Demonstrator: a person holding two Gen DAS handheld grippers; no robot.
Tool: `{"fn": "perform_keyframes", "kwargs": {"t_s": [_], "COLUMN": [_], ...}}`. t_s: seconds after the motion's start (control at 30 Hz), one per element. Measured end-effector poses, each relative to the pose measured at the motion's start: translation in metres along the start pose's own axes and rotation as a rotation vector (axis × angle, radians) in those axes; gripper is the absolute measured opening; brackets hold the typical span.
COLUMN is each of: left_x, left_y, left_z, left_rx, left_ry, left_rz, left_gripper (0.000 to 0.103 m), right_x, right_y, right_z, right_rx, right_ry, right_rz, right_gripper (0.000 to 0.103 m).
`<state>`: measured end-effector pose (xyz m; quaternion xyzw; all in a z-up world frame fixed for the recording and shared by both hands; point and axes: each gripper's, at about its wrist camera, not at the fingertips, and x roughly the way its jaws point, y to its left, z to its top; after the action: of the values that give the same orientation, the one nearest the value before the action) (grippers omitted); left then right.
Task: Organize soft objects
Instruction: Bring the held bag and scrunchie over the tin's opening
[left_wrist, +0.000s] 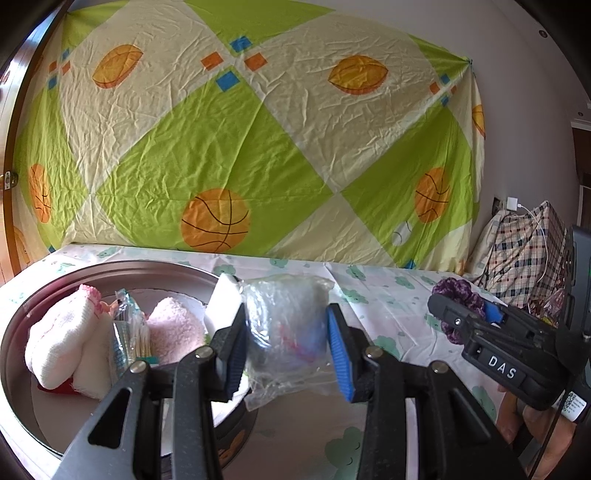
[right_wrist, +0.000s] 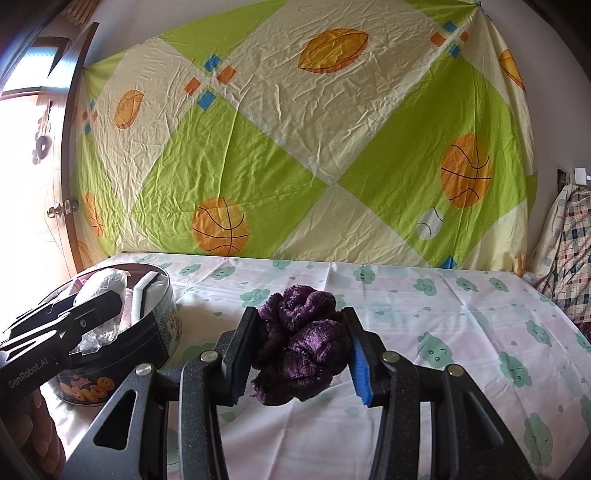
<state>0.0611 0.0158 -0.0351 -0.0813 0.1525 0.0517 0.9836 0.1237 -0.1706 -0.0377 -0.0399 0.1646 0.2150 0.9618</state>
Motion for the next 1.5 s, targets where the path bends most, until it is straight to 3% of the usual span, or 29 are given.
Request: {"fn": "perform_keyframes", "kwargs": {"t_s": [1.5], "left_x": [-0.029], "left_y": [0.045], "left_z": [0.0], "left_rx": [-0.037], "left_ry": [-0.051], "left_rz": [0.083], "left_gripper": [0.039], "right_x": [-0.01], "right_y": [0.062], "right_z": [-0.003], "right_rx": [-0.03], "right_ry": [-0.032], "right_rz": [0.134], "right_gripper": [0.048]}}
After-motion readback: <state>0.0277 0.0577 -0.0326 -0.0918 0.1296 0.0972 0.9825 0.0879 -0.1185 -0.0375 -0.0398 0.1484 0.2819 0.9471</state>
